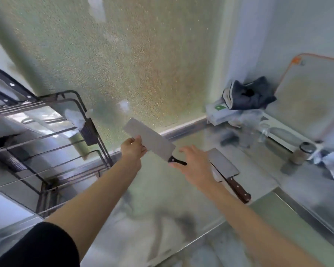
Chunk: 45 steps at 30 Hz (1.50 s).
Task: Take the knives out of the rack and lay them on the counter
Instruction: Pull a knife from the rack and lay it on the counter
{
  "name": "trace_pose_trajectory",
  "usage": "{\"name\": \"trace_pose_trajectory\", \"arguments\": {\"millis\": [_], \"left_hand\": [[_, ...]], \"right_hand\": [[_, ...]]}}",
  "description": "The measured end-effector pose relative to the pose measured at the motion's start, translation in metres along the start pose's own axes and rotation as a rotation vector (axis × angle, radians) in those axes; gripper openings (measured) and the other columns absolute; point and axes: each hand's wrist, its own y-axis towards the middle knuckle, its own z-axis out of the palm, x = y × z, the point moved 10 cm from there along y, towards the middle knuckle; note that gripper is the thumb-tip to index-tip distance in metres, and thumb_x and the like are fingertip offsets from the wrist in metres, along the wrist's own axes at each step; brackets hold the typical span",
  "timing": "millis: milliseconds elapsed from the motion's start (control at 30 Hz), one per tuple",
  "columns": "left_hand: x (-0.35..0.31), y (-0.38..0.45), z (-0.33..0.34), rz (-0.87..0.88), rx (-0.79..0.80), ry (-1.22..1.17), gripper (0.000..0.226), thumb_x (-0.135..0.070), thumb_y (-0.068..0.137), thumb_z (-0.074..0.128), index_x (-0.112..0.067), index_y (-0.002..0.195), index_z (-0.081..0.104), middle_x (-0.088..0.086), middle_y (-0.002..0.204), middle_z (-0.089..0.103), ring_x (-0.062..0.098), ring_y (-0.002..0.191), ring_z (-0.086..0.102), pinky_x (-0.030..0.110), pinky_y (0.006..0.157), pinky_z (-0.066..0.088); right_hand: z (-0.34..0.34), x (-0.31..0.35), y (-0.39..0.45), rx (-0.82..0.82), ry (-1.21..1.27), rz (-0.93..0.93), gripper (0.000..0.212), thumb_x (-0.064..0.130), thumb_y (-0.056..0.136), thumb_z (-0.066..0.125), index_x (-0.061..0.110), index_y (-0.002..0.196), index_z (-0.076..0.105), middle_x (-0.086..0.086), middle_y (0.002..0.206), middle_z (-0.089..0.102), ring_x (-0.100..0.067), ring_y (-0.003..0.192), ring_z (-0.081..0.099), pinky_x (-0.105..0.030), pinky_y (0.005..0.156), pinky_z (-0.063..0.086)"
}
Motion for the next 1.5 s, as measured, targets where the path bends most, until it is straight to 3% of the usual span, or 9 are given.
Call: {"name": "trace_pose_trajectory", "arguments": {"millis": [200, 267, 333, 400, 467, 633, 800, 1067, 1500], "left_hand": [[0.1, -0.003, 0.047, -0.135, 0.115, 0.191, 0.03, -0.013, 0.093, 0.047, -0.014, 0.063, 0.048, 0.002, 0.065, 0.053, -0.001, 0.031, 0.05, 0.021, 0.058, 0.046], [0.133, -0.002, 0.056, -0.193, 0.14, 0.217, 0.027, -0.013, 0.092, 0.048, -0.013, 0.065, 0.05, 0.006, 0.072, 0.057, 0.004, 0.039, 0.053, 0.021, 0.059, 0.046], [0.164, 0.0, 0.062, -0.256, 0.152, 0.202, 0.015, -0.013, 0.092, 0.049, -0.005, 0.083, 0.058, 0.008, 0.08, 0.059, 0.011, 0.055, 0.054, 0.022, 0.061, 0.045], [0.192, 0.004, 0.066, -0.307, 0.151, 0.189, 0.031, -0.017, 0.091, 0.051, 0.003, 0.116, 0.05, 0.006, 0.083, 0.058, 0.015, 0.066, 0.055, 0.022, 0.062, 0.044], [0.212, 0.012, 0.067, -0.285, 0.174, 0.27, 0.045, -0.021, 0.09, 0.053, -0.003, 0.128, 0.037, 0.01, 0.1, 0.056, 0.022, 0.084, 0.056, 0.024, 0.067, 0.043], [0.249, 0.025, 0.084, 0.079, 0.506, 0.947, 0.043, -0.018, 0.093, 0.046, -0.016, 0.135, 0.039, 0.007, 0.145, 0.04, 0.023, 0.127, 0.043, 0.024, 0.102, 0.031], [0.287, 0.038, 0.079, 0.277, 0.661, 1.565, 0.076, -0.052, 0.08, 0.055, -0.029, 0.142, 0.019, 0.0, 0.158, 0.008, 0.026, 0.144, 0.011, 0.048, 0.115, 0.017], [0.301, 0.034, 0.077, 0.283, 0.7, 1.542, 0.081, -0.052, 0.081, 0.055, -0.029, 0.145, 0.011, 0.001, 0.159, 0.0, 0.03, 0.145, 0.0, 0.053, 0.115, 0.019], [0.302, 0.035, 0.075, 0.316, 0.722, 1.569, 0.079, -0.054, 0.083, 0.05, -0.029, 0.145, 0.007, 0.001, 0.159, -0.002, 0.029, 0.146, -0.002, 0.049, 0.116, 0.019]], "right_hand": [[0.06, -0.083, -0.074, 0.043, -0.051, 0.204, 0.032, 0.039, 0.085, 0.055, 0.016, 0.106, 0.053, -0.004, 0.105, 0.057, -0.024, 0.097, 0.055, -0.033, 0.073, 0.045], [0.075, -0.106, -0.09, 0.04, 0.014, 0.277, 0.03, 0.037, 0.085, 0.055, 0.018, 0.107, 0.051, -0.001, 0.105, 0.056, -0.022, 0.096, 0.055, -0.032, 0.071, 0.044], [0.088, -0.125, -0.102, 0.041, 0.057, 0.353, 0.027, 0.036, 0.086, 0.055, 0.018, 0.106, 0.05, 0.001, 0.105, 0.057, -0.022, 0.095, 0.056, -0.032, 0.071, 0.043], [0.101, -0.141, -0.109, 0.046, 0.065, 0.414, 0.026, 0.034, 0.086, 0.055, 0.017, 0.105, 0.05, 0.0, 0.106, 0.058, -0.023, 0.096, 0.055, -0.033, 0.071, 0.043], [0.114, -0.155, -0.109, 0.066, 0.044, 0.456, 0.027, 0.034, 0.087, 0.053, 0.016, 0.106, 0.05, 0.0, 0.107, 0.057, -0.023, 0.099, 0.053, -0.033, 0.071, 0.043], [0.14, -0.187, -0.1, 0.085, 0.025, 0.565, 0.028, 0.033, 0.088, 0.052, 0.016, 0.11, 0.051, 0.0, 0.108, 0.058, -0.02, 0.108, 0.046, -0.032, 0.075, 0.044], [0.15, -0.211, -0.082, 0.05, -0.02, 0.654, 0.028, 0.034, 0.087, 0.054, 0.016, 0.108, 0.054, 0.001, 0.106, 0.061, -0.018, 0.108, 0.046, -0.032, 0.075, 0.047], [0.162, -0.218, -0.07, 0.016, -0.065, 0.668, 0.031, 0.032, 0.086, 0.056, 0.015, 0.112, 0.054, 0.0, 0.116, 0.055, -0.021, 0.108, 0.045, -0.033, 0.084, 0.046], [0.164, -0.213, -0.061, -0.011, -0.262, 0.563, 0.03, 0.031, 0.08, 0.065, 0.007, 0.096, 0.058, -0.013, 0.099, 0.06, -0.032, 0.092, 0.054, -0.041, 0.081, 0.043]]}}
